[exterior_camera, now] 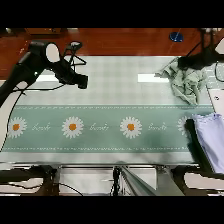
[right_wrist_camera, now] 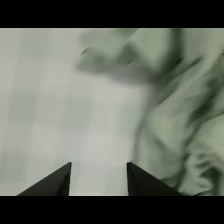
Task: Fold the shirts.
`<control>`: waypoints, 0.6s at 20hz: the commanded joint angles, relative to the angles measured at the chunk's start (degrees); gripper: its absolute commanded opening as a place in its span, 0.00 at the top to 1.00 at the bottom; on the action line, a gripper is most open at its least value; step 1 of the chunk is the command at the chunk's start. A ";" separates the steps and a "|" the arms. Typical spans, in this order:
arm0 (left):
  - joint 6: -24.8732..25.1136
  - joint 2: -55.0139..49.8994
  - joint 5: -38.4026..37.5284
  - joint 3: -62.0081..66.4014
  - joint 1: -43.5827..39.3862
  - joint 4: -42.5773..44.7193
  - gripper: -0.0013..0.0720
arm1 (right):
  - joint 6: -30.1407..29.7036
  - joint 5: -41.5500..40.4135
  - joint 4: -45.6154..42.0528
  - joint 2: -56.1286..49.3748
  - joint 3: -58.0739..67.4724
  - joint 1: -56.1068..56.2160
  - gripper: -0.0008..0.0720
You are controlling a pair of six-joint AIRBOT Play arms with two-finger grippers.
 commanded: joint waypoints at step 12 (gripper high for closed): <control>-0.13 7.72 -3.58 3.85 0.37 -4.92 0.00 | 6.56 -6.93 -2.01 -18.84 4.70 -13.53 0.15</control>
